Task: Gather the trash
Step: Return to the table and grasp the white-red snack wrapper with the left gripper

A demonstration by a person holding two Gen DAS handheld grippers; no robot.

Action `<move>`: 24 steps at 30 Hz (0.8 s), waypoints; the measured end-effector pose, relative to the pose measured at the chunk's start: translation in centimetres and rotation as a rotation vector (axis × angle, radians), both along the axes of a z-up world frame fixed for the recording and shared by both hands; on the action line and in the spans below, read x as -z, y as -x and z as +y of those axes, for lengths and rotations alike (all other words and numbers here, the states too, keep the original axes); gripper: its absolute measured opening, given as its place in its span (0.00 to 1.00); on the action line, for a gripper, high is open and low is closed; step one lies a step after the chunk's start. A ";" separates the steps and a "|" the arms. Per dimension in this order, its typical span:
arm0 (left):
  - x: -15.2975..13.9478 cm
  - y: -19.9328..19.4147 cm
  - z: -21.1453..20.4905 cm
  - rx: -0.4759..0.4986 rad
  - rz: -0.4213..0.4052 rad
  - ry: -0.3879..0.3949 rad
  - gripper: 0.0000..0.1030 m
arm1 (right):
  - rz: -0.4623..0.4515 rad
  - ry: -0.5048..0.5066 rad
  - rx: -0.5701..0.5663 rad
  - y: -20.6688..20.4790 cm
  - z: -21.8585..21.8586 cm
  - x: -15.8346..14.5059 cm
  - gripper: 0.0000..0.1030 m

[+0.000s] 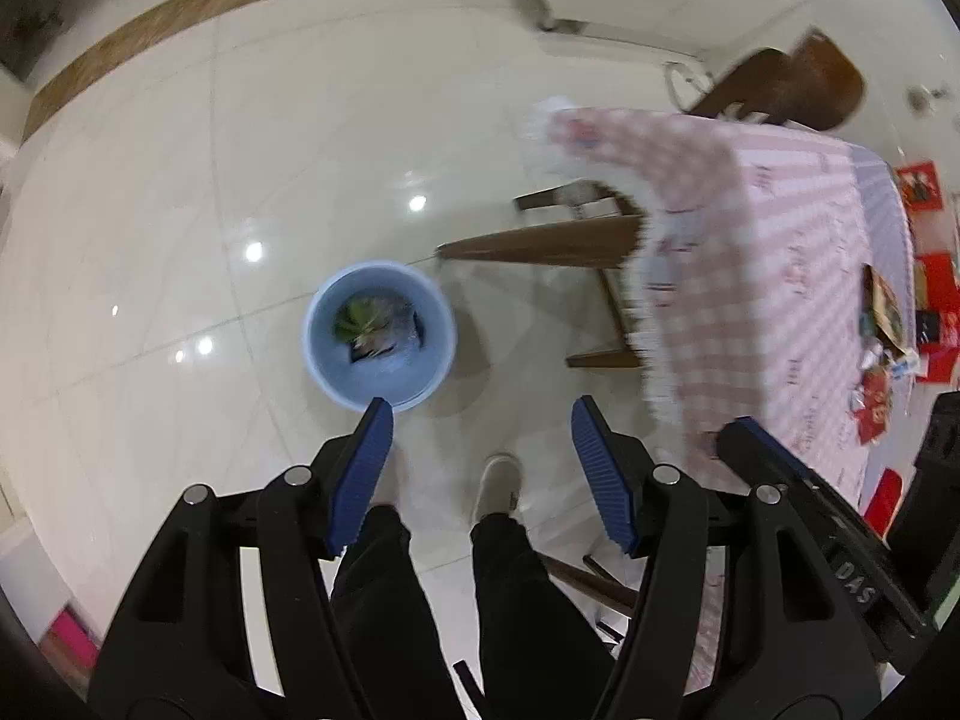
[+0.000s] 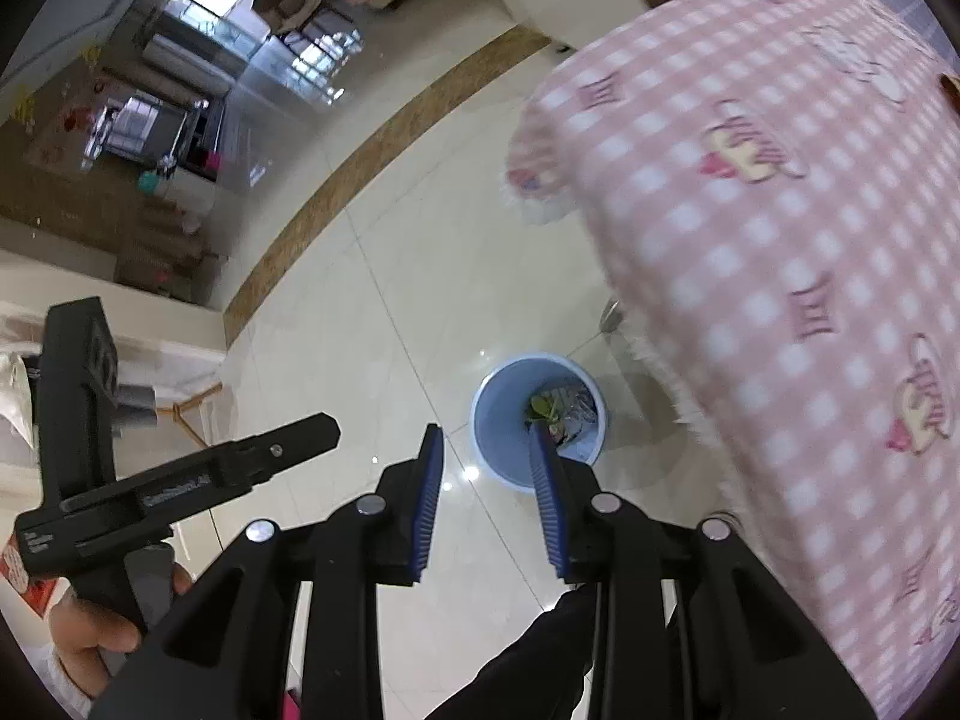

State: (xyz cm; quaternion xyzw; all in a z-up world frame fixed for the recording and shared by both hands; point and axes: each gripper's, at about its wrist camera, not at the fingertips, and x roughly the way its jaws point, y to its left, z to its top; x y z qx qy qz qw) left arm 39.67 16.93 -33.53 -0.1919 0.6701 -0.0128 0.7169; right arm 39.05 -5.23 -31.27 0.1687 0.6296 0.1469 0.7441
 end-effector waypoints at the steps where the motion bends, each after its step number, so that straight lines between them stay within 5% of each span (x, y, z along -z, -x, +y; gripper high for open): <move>1: -0.6 -0.3 -0.9 0.014 -0.016 0.000 0.60 | -0.006 -0.003 0.014 0.0 -0.9 -0.3 0.29; 10: -5.8 -3.0 -14.2 0.207 -0.157 0.018 0.60 | -0.083 -0.016 0.186 0.4 -12.2 -3.4 0.29; 24: -4.3 -3.5 -41.8 0.600 -0.264 0.057 0.71 | -0.124 0.138 0.500 5.0 -36.1 -3.6 0.33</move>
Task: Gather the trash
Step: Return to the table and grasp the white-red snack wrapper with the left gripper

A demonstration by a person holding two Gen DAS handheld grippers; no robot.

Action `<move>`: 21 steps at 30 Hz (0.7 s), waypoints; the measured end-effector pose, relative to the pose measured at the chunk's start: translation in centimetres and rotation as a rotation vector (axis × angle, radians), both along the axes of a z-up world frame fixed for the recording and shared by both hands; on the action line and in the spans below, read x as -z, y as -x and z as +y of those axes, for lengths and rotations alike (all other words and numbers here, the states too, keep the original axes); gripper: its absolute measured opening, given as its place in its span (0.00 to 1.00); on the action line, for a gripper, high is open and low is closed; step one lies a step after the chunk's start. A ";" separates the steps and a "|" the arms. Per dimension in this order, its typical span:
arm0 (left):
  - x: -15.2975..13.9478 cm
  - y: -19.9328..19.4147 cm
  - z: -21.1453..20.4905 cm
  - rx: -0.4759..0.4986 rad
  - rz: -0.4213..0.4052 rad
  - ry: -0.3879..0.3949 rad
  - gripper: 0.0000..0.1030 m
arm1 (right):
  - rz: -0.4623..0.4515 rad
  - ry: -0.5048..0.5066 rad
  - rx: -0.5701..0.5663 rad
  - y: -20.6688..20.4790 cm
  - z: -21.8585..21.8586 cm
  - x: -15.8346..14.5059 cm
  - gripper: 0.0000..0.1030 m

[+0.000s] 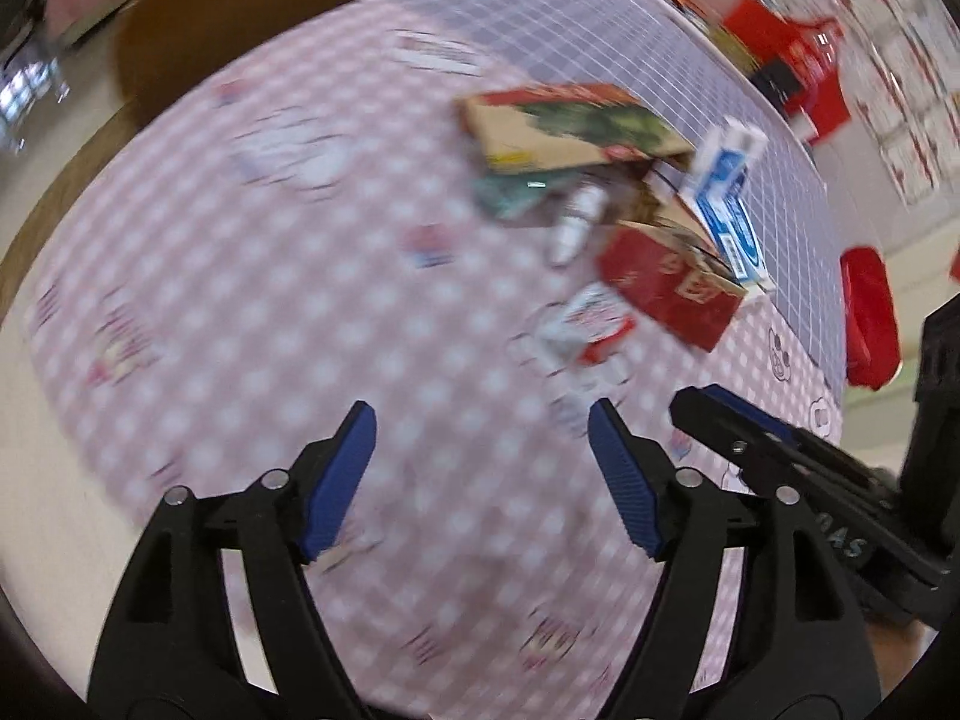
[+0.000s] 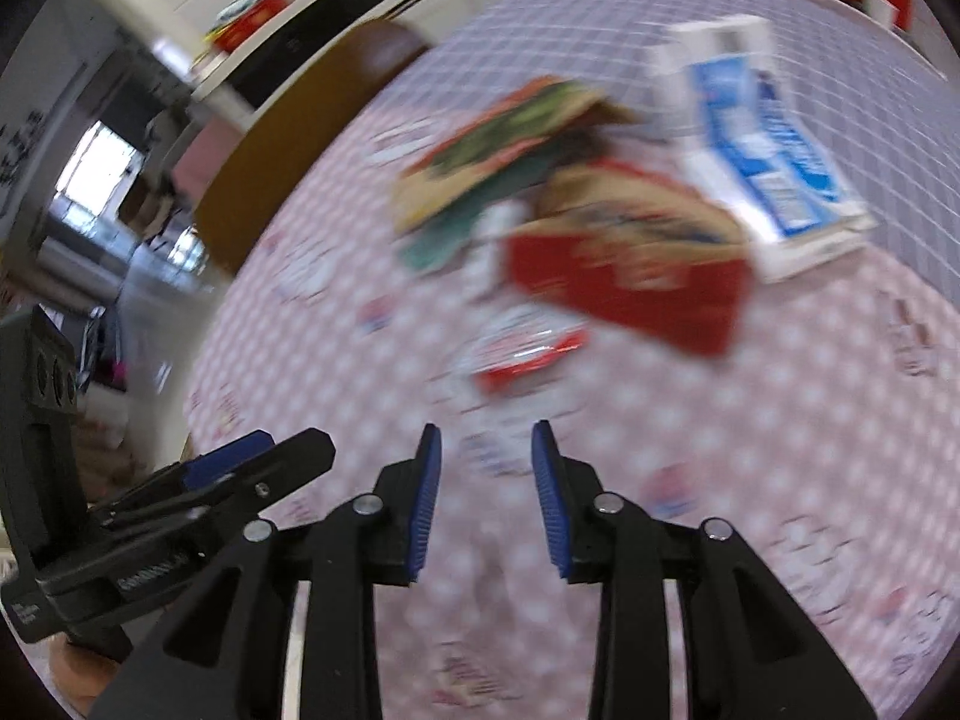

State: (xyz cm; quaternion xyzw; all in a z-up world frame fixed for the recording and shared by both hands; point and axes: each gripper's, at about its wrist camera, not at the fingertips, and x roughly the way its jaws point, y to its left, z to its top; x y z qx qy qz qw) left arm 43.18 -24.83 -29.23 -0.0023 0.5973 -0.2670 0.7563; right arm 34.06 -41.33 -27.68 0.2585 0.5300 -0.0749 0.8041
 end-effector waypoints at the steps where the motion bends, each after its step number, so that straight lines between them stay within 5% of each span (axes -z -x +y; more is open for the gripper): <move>1: 0.1 -0.1 -1.1 0.011 -0.002 -0.001 0.71 | 0.002 0.003 0.013 0.3 -1.1 0.2 0.35; 8: 2.3 -0.7 -7.6 0.079 -0.051 -0.095 0.71 | -0.004 0.009 0.070 1.0 -6.8 1.9 0.38; 21: 4.3 -1.1 -10.3 0.173 -0.129 -0.166 0.71 | -0.068 0.052 0.046 -1.8 -9.2 3.8 0.45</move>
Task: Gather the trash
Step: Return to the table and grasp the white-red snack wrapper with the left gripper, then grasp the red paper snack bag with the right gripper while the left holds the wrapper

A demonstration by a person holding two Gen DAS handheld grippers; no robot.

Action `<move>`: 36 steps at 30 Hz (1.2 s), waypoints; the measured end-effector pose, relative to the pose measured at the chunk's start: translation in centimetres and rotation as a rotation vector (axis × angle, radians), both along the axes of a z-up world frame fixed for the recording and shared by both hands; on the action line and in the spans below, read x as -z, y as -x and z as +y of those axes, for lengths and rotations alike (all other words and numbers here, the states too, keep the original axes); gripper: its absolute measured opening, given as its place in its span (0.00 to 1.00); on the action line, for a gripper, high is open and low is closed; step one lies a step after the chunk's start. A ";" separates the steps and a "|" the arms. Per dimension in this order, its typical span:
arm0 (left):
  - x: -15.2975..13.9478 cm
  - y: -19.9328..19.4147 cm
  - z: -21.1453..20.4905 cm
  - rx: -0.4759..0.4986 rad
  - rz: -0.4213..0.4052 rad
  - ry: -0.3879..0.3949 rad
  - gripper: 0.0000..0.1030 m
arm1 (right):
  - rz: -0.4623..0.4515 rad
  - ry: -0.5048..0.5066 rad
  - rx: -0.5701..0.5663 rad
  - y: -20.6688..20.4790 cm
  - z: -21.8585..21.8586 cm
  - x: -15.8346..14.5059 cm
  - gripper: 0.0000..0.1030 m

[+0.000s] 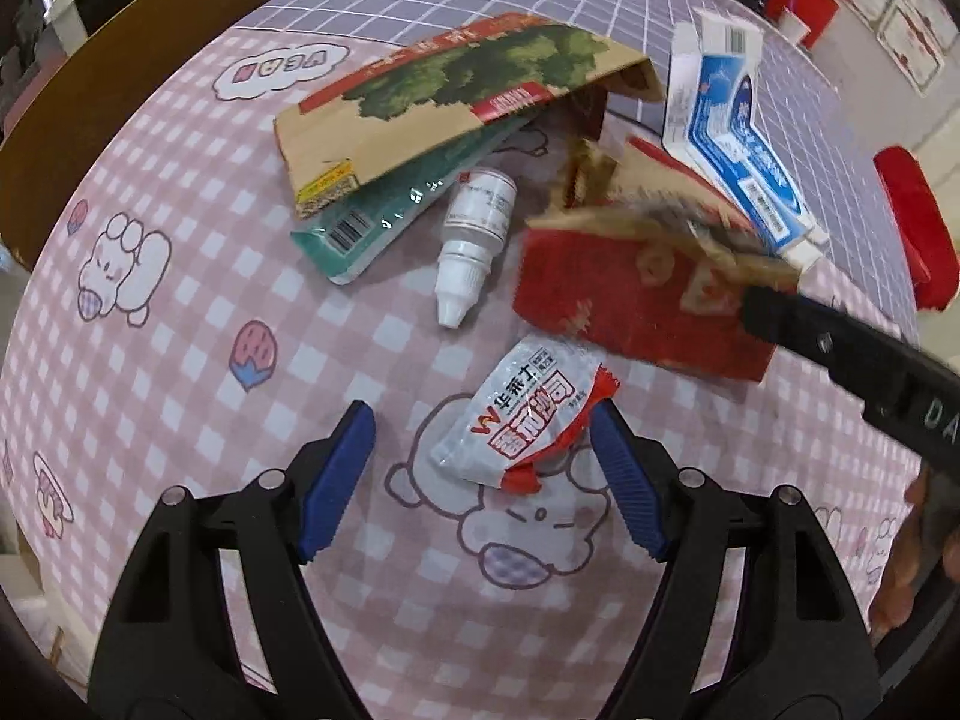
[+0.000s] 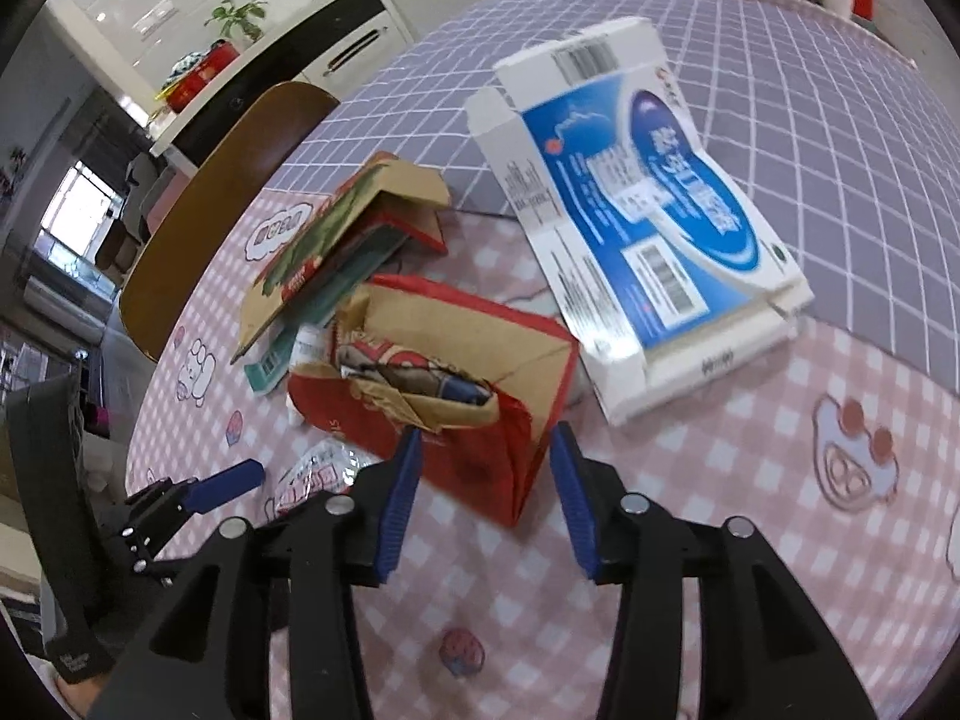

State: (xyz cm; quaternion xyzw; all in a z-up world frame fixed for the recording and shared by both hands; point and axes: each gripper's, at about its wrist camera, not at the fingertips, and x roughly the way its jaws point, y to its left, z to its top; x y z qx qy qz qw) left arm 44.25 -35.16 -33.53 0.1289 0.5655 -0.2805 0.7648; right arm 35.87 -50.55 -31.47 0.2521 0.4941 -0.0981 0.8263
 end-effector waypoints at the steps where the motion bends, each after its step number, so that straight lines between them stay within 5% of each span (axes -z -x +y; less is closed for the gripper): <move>1: 0.1 0.0 -0.1 0.008 -0.006 -0.006 0.71 | -0.003 0.012 -0.016 -0.4 0.1 0.2 0.46; 3: 0.1 0.2 -0.3 0.023 -0.024 -0.014 0.63 | -0.005 0.007 -0.030 -0.7 0.3 0.5 0.46; 5: 0.0 0.3 -0.5 0.026 -0.046 -0.028 0.39 | -0.001 -0.001 -0.032 -0.9 0.3 0.7 0.46; 11: -0.4 -0.6 0.7 -0.023 0.006 0.016 0.28 | -0.007 -0.022 -0.040 -1.4 0.2 1.0 0.43; 13: -0.8 -0.8 1.7 -0.061 0.028 0.049 0.27 | -0.007 -0.023 -0.066 -1.5 0.6 0.8 0.25; 16: -1.4 -1.0 3.1 -0.105 0.050 0.100 0.27 | -0.004 -0.026 -0.095 -1.7 1.2 0.6 0.13; 29: -5.1 -0.2 9.3 -0.271 0.030 0.213 0.26 | -0.023 -0.118 -0.196 -1.0 5.3 -1.9 0.06; 33: -5.3 0.1 11.0 -0.308 0.040 0.220 0.26 | -0.005 -0.185 -0.256 -0.7 7.9 -1.9 0.08; 36: -5.1 0.4 12.1 -0.337 0.048 0.210 0.26 | 0.023 -0.145 -0.245 -0.2 8.9 -1.5 0.13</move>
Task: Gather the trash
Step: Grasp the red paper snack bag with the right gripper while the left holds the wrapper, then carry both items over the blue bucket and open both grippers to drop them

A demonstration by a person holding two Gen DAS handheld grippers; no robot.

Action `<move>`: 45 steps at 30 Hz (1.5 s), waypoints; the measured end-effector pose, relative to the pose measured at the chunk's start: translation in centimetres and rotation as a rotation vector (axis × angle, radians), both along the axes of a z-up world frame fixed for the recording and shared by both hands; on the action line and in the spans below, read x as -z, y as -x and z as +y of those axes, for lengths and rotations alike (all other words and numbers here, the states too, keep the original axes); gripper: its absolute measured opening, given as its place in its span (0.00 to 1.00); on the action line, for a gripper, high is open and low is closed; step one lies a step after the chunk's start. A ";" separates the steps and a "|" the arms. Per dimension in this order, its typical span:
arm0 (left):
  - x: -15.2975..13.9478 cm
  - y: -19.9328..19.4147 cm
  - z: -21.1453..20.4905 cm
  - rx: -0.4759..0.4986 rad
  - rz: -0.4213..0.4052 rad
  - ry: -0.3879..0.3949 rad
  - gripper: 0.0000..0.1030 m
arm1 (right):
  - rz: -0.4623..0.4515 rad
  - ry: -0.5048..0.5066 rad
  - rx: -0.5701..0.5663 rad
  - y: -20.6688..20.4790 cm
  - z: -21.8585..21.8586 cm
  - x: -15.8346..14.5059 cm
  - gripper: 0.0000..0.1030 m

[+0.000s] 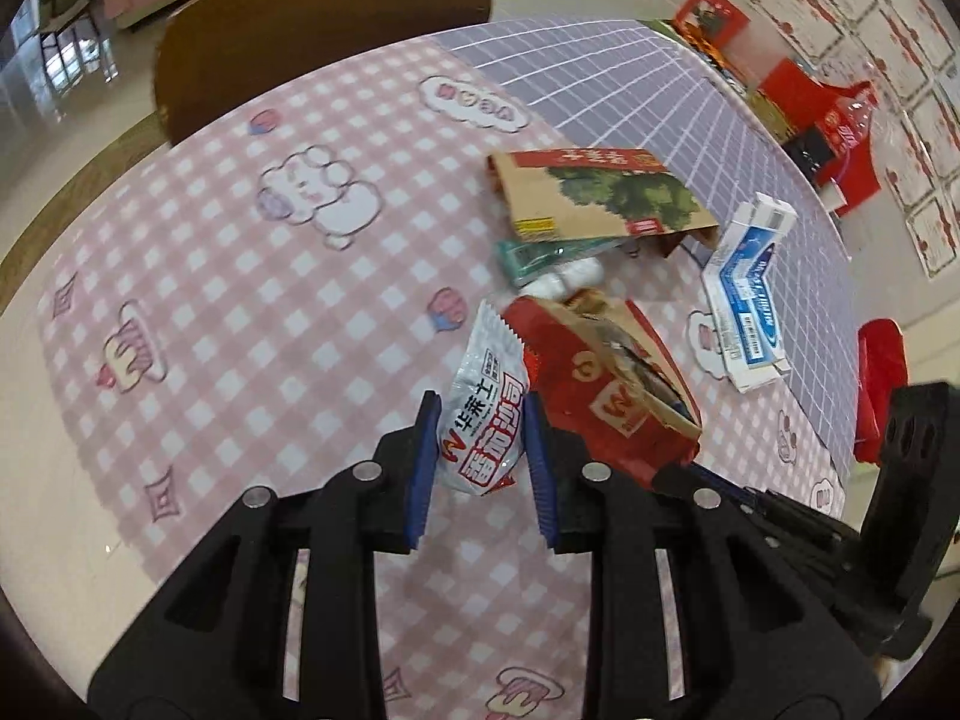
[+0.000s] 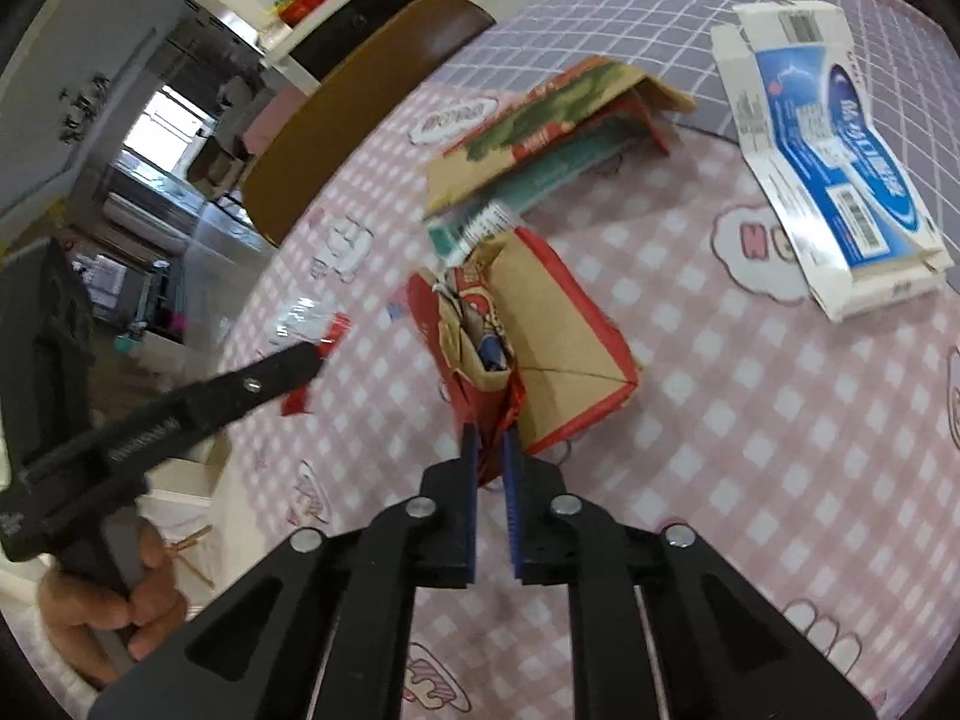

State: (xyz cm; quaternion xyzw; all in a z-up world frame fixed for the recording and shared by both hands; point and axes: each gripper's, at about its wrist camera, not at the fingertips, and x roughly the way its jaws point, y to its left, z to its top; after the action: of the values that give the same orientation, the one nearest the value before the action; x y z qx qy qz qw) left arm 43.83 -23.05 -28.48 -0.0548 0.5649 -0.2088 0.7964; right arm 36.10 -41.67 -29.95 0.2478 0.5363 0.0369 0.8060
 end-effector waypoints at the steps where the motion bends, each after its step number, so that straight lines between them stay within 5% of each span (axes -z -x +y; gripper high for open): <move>1: 0.0 0.1 0.4 -0.011 0.001 -0.003 0.26 | 0.005 0.020 0.004 0.0 0.1 0.1 0.19; 6: 0.3 0.6 1.4 -0.043 0.011 -0.011 0.26 | -0.023 0.125 0.009 -0.3 0.6 0.1 0.35; 22: -0.1 2.6 5.8 -0.084 0.032 0.019 0.27 | -0.036 0.203 -0.087 -3.9 4.3 1.2 0.41; 23: -0.1 2.6 6.3 -0.085 0.032 0.020 0.27 | -0.033 0.207 -0.077 -4.1 4.5 1.4 0.41; 24: -0.2 2.6 6.7 -0.088 0.030 0.021 0.27 | -0.038 0.222 -0.056 -4.2 4.6 1.5 0.19; 30: -1.1 3.1 11.0 -0.111 0.014 0.038 0.26 | -0.080 0.247 -0.018 -3.3 6.2 -1.0 0.14; 37: -1.7 3.3 19.2 -0.207 0.009 0.047 0.26 | -0.149 0.164 -0.165 -1.8 15.4 -4.7 0.14; 45: -0.2 5.4 31.8 -0.391 0.046 0.014 0.26 | -0.101 0.066 -0.421 -2.1 30.7 -2.5 0.14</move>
State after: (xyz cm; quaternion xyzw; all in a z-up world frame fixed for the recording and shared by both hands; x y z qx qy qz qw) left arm 38.45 8.78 -28.30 -0.1739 0.5600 -0.0527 0.8083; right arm 38.16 -10.99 -27.43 0.1017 0.5361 0.1991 0.8140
